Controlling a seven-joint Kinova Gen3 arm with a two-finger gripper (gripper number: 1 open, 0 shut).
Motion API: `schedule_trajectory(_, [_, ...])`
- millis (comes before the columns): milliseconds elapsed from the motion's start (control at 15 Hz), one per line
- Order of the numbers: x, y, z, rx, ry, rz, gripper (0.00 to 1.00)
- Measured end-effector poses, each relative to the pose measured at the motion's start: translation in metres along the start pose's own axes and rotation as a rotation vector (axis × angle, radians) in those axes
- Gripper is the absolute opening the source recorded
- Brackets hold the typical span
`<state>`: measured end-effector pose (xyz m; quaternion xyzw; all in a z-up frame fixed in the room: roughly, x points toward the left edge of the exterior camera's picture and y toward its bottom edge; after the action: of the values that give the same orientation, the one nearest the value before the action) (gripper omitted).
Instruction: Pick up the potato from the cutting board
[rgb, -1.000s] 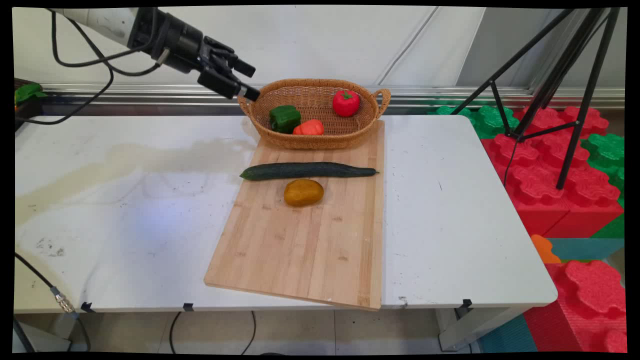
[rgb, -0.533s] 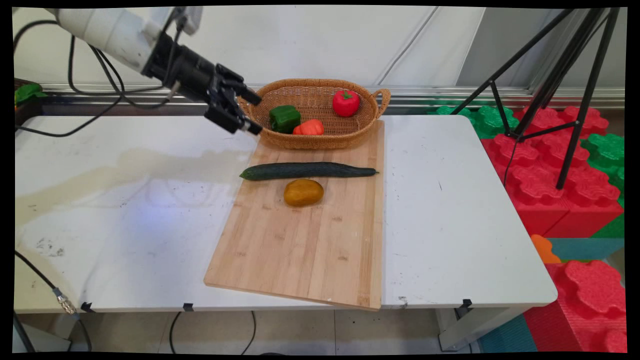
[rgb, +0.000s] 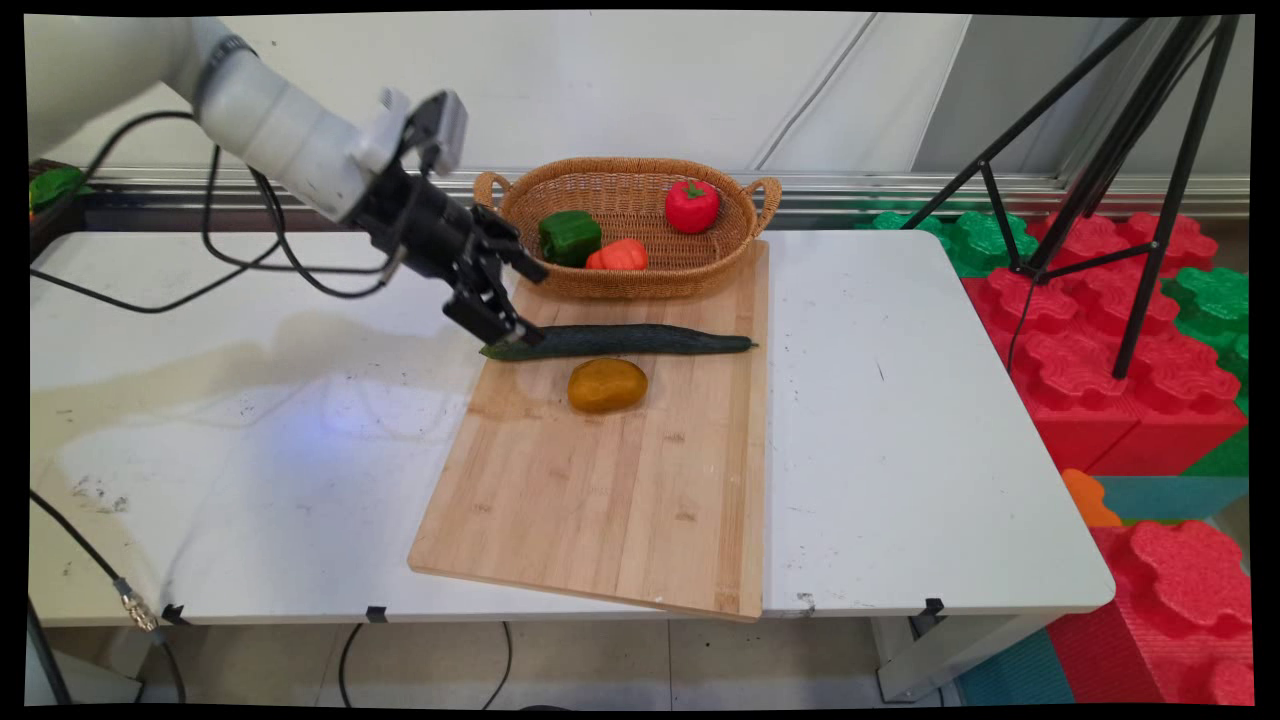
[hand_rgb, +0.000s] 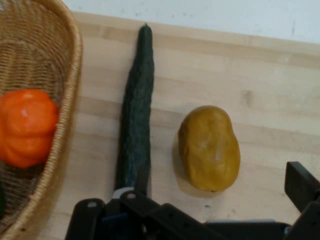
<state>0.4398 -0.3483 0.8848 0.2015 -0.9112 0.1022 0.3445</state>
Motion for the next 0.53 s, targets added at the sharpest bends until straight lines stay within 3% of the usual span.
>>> schedule_trajectory(533, [-0.004,0.011,0.054,-0.027,-0.063,0.001,1.0])
